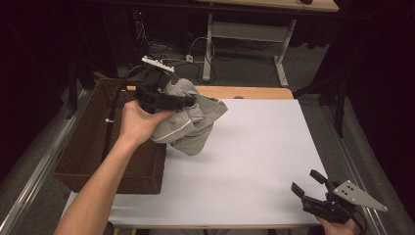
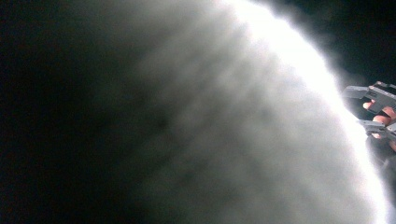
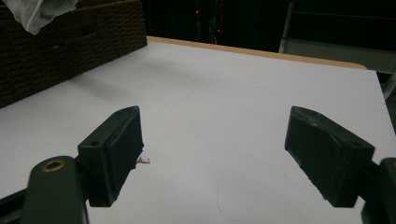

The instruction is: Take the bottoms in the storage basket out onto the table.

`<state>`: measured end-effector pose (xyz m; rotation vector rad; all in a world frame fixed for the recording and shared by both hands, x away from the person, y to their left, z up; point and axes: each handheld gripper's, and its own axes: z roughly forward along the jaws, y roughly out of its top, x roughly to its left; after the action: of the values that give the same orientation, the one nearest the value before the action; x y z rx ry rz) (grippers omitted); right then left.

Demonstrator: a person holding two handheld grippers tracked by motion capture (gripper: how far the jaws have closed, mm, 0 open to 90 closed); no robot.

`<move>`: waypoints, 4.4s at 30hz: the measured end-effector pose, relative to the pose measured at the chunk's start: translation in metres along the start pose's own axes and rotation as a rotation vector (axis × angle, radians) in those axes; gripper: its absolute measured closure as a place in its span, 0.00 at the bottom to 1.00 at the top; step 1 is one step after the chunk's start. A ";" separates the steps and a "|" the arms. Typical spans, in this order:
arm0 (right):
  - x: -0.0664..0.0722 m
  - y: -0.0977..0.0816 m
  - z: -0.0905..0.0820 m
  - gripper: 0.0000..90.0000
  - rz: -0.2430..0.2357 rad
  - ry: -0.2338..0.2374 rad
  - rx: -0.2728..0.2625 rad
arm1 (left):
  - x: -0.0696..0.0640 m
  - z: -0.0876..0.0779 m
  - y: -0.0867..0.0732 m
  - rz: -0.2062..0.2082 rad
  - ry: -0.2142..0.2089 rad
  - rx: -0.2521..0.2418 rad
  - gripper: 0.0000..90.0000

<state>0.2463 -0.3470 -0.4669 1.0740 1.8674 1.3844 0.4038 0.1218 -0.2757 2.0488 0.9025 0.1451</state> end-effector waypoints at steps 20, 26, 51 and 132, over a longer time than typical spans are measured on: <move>0.000 0.000 0.000 0.22 -0.002 0.004 -0.001 | -0.006 0.041 0.002 0.013 0.004 0.033 0.61; 0.000 0.000 0.000 0.22 -0.004 0.004 -0.001 | -0.005 0.056 0.003 0.001 0.004 0.032 0.60; 0.000 0.000 0.000 0.22 -0.002 0.008 -0.004 | 0.007 0.125 0.003 -0.034 0.075 0.070 0.60; 0.000 0.000 0.000 0.23 -0.015 0.030 -0.001 | 0.023 0.170 -0.013 0.001 0.147 0.213 0.18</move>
<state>0.2464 -0.3471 -0.4672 1.0419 1.8926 1.4001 0.4830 0.0270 -0.3947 2.2586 1.0453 0.2104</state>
